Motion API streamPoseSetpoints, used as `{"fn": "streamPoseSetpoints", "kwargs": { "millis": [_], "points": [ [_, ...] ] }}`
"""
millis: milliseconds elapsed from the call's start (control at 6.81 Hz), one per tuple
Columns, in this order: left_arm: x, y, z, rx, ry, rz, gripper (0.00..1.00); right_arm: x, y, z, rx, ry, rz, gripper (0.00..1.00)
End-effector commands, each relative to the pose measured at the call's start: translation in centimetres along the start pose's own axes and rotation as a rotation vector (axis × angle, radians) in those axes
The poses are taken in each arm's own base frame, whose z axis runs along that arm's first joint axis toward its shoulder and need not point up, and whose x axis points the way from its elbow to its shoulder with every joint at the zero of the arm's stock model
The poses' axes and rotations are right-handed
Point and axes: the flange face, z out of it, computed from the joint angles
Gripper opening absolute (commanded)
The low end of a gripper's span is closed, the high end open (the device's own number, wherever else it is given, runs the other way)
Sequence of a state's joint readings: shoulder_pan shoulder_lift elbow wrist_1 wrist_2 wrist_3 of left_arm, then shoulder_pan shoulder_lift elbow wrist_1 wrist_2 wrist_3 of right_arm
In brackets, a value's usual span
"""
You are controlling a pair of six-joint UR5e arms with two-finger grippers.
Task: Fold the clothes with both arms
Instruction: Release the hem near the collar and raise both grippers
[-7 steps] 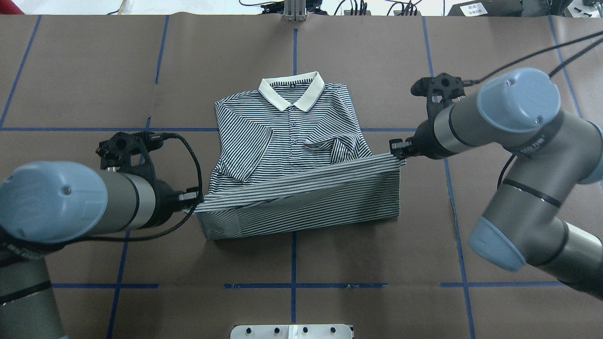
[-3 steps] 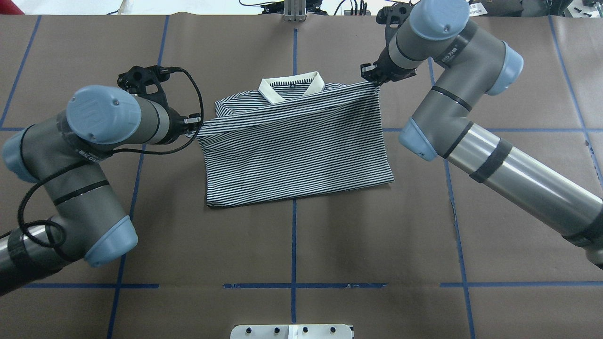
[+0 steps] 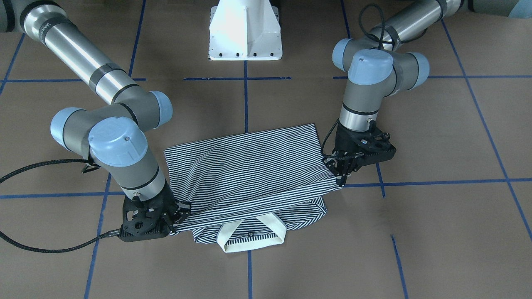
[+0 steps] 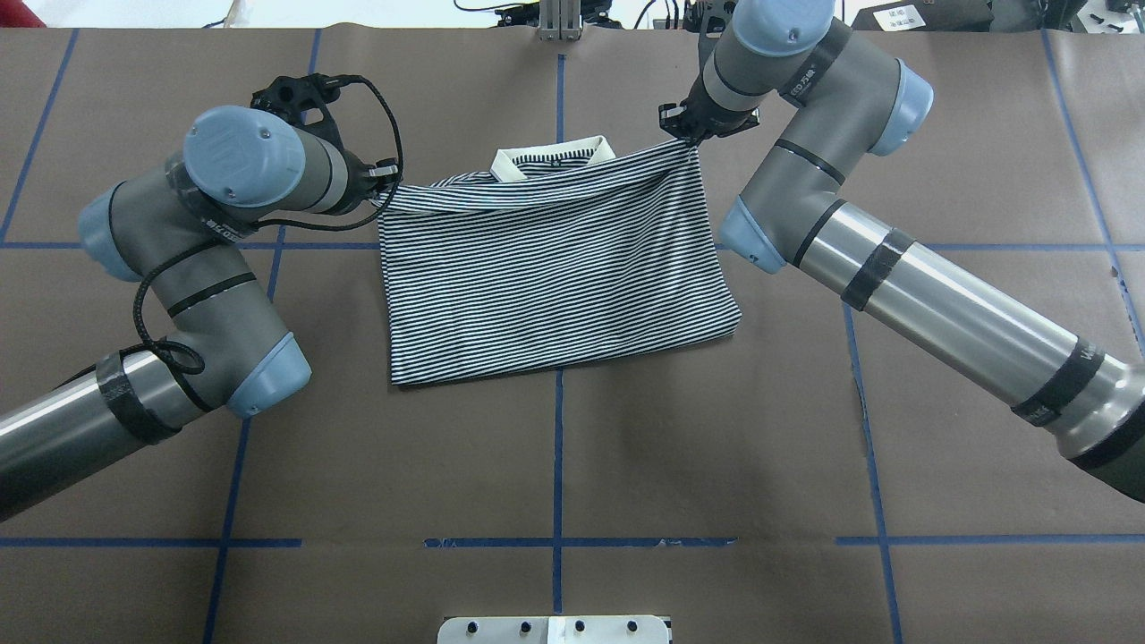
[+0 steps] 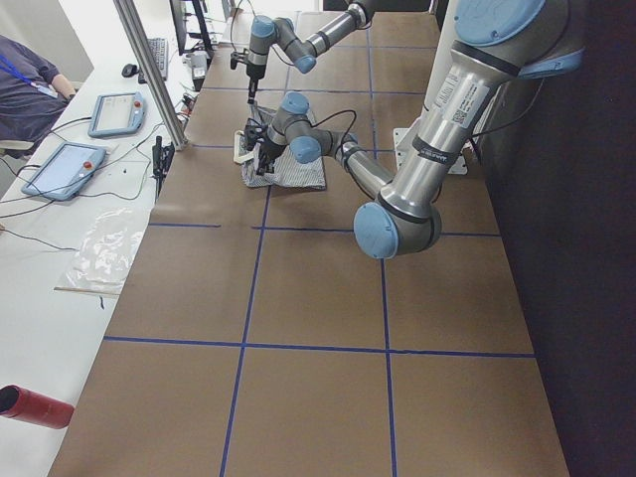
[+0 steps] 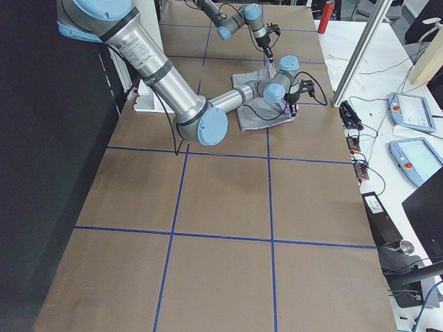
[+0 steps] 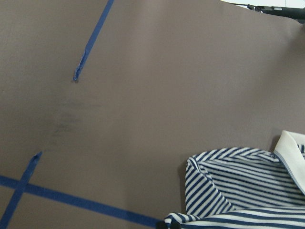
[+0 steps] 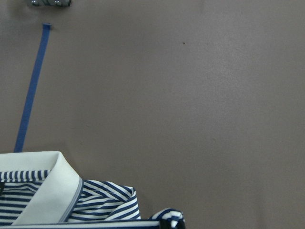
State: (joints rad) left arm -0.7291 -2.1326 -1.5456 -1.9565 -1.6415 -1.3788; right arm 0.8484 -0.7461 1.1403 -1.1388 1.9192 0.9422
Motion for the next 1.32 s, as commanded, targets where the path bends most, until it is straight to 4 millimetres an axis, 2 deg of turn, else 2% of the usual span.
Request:
{"fn": "streamPoseSetpoints", "kwargs": {
  "millis": [0, 147, 294, 441, 588, 735, 882, 1028, 1175],
  "points": [
    [0.1, -0.3, 1.5, 0.003, -0.013, -0.001, 0.00, -0.8, 1.0, 0.6, 0.011, -0.036, -0.021, 0.00],
    [0.2, -0.4, 1.4, 0.005, -0.012, -0.003, 0.57, -0.9, 1.1, 0.6, 0.009, -0.039, -0.016, 0.13],
    [0.6, -0.4, 1.1, 0.003, -0.006, -0.001, 1.00, -0.9, 1.0, 0.4, 0.008, -0.043, -0.013, 0.99],
    [1.1, -0.6, 0.7, 0.003, 0.005, -0.001, 1.00, -1.0, 0.9, -0.3, -0.008, -0.069, -0.019, 1.00],
    [1.2, -0.4, 0.6, 0.002, 0.007, -0.003, 1.00, 2.0, 4.4, -1.5, -0.086, -0.140, -0.020, 1.00],
    [1.6, -0.5, -0.9, 0.008, 0.032, -0.003, 1.00, 5.4, 7.6, -3.0, -0.097, -0.153, -0.020, 1.00],
    [2.0, -0.4, -2.1, 0.010, 0.055, -0.008, 1.00, 7.3, 10.3, -3.2, -0.128, -0.141, 0.014, 1.00],
    [2.6, 0.4, -2.5, -0.003, 0.068, -0.055, 1.00, 7.9, 15.0, -2.8, -0.171, -0.128, 0.086, 1.00],
    [3.4, 1.3, -3.6, -0.011, 0.093, -0.057, 1.00, 7.7, 17.9, -1.8, -0.179, -0.106, 0.085, 1.00]
  ]
}}
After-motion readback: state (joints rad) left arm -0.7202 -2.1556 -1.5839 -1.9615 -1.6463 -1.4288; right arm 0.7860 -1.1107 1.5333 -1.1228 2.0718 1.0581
